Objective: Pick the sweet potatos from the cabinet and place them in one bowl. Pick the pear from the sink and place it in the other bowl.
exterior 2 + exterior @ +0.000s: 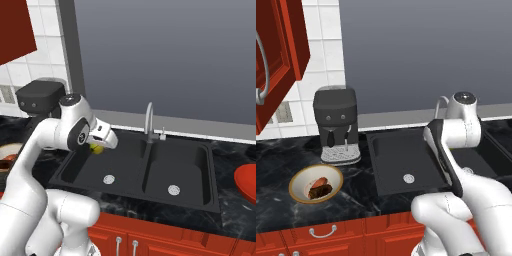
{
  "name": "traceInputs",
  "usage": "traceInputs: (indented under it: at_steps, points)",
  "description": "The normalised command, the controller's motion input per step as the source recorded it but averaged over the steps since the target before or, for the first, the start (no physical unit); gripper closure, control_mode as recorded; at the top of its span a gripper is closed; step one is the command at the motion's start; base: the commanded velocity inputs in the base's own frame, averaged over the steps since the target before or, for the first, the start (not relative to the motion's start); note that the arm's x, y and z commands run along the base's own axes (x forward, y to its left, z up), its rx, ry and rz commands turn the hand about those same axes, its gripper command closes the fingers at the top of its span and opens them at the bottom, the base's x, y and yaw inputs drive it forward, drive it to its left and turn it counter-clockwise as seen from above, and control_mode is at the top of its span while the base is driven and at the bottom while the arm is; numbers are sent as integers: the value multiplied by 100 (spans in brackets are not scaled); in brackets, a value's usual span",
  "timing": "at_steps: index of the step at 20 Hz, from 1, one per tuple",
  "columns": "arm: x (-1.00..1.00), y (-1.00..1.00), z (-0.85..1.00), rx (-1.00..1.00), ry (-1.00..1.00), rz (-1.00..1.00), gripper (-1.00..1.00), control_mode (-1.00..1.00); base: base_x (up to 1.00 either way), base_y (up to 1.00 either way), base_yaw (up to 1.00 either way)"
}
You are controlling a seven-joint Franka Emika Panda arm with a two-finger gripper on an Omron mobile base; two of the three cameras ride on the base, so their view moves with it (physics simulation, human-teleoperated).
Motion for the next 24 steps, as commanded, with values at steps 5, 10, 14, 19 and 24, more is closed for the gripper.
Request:
traceInputs:
  at_steps: [5,10,14,19,24]
  points:
    - [-1,0,0,0,0,0,100,-100,0,0,0]
    - [0,0,0,0,0,0,100,-100,0,0,0]
    - [-5,-21,0,1,0,0,100,-100,0,0,0]
    - [-7,-18,0,1,0,0,100,100,-5,-39,0]
    - [0,0,0,0,0,0,100,100,-7,-70,2]
